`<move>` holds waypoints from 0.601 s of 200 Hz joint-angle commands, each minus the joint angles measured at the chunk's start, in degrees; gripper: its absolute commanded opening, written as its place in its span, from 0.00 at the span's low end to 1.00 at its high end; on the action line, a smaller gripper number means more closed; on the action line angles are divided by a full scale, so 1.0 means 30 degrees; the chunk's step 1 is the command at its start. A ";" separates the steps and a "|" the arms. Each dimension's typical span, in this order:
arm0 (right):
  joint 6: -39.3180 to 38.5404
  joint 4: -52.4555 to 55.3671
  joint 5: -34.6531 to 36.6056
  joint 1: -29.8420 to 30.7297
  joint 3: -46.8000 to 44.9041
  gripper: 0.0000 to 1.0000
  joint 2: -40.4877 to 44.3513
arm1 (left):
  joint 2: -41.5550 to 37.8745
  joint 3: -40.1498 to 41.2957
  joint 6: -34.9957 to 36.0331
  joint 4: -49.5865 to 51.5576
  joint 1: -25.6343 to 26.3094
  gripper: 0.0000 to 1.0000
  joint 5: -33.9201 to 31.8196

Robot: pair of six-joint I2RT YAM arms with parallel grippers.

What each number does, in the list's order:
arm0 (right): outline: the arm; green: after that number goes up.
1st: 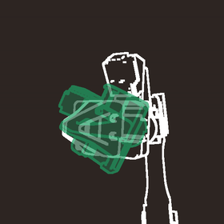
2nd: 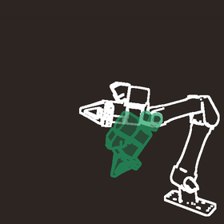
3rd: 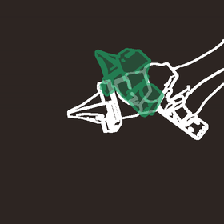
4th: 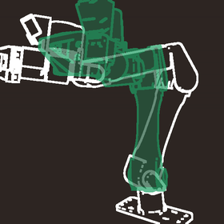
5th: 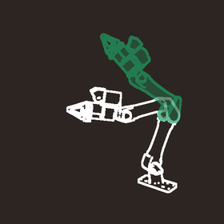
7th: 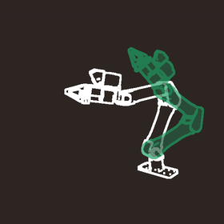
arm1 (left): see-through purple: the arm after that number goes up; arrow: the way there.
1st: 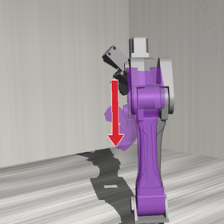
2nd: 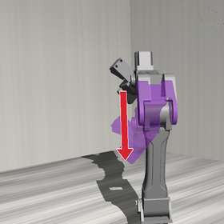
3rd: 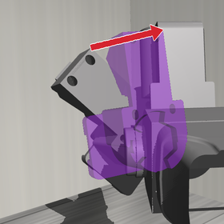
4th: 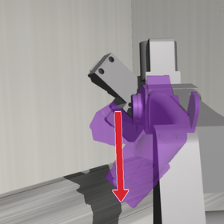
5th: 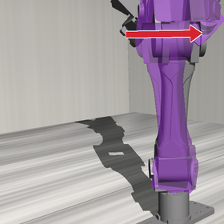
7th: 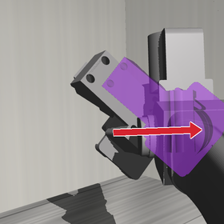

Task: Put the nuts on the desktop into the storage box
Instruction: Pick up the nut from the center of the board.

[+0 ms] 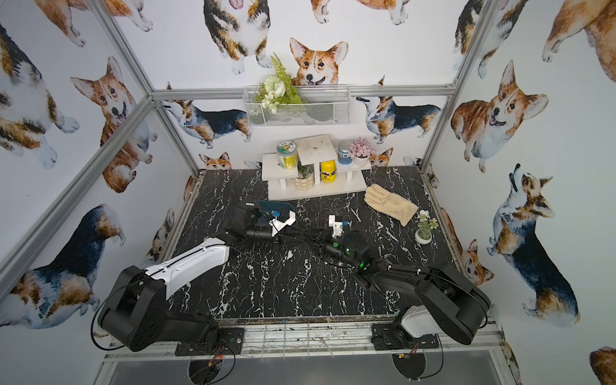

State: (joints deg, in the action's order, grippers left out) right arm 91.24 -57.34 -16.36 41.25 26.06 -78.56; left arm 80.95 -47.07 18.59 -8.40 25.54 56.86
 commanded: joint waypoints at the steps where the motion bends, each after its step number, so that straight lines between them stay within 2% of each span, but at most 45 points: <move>1: 0.0202 -0.0720 0.0580 0.0077 0.0042 0.16 0.0005 | -0.0033 -0.0102 -0.1145 -0.1071 0.0012 0.45 0.0181; 19: 0.0307 -0.0921 0.0819 0.0106 -0.0058 0.15 0.0031 | 0.0029 -0.0015 -0.2027 -0.1759 0.0041 0.38 0.0105; 41: 0.0384 -0.1013 0.1166 0.0106 -0.0162 0.15 0.0084 | 0.0116 0.0184 -0.3115 -0.2660 0.0141 0.34 -0.0078; 120: 0.1206 -0.2164 0.2336 0.0285 -0.0544 0.17 -0.0238 | 0.0498 0.0455 -0.4006 -0.3328 0.0627 0.17 -0.1258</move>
State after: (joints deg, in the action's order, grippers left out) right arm 95.13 -59.29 -10.41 41.78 24.56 -79.11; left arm 82.24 -45.74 9.91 -16.32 27.31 52.75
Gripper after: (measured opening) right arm 0.249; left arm 0.312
